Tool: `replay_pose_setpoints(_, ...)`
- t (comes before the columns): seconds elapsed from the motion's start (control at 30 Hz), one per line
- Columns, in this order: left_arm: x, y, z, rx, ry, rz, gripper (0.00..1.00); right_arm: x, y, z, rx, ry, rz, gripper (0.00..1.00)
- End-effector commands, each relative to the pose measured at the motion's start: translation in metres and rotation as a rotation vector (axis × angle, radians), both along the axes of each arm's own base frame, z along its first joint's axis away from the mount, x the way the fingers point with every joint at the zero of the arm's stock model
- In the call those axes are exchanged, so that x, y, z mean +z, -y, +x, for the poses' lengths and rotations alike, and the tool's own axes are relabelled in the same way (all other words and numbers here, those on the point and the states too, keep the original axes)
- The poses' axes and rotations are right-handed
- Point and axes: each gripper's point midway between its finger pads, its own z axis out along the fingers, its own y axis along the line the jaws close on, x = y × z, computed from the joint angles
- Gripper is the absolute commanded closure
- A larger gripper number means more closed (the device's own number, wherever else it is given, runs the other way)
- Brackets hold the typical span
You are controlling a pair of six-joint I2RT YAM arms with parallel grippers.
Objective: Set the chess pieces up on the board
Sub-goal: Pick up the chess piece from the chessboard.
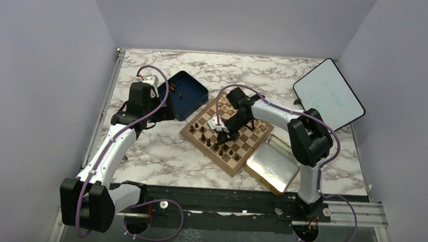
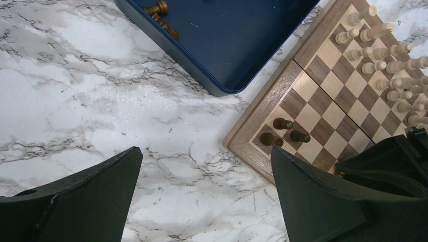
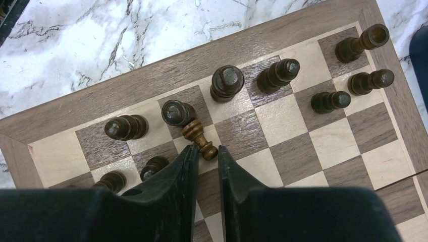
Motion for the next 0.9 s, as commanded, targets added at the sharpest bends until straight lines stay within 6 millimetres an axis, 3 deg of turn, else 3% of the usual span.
replay_pose_setpoints(0.0,0.004,-0.005,0.0,0.027,0.021,0.004,0.01,0.001,0.007,0.002,-0.011,0.047,-0.039,0.75)
replay_pose_setpoints(0.4,0.005,-0.006,-0.001,0.031,0.023,0.005,0.01,0.001,0.009,0.01,-0.064,0.065,-0.063,0.78)
replay_pose_setpoints(0.57,0.005,-0.006,0.0,0.032,0.023,0.006,0.01,0.004,0.008,0.025,-0.114,0.11,-0.062,0.79)
replay_pose_setpoints(0.87,0.005,-0.003,0.0,0.029,0.019,-0.01,0.01,0.042,0.006,0.065,-0.225,0.321,-0.01,0.8)
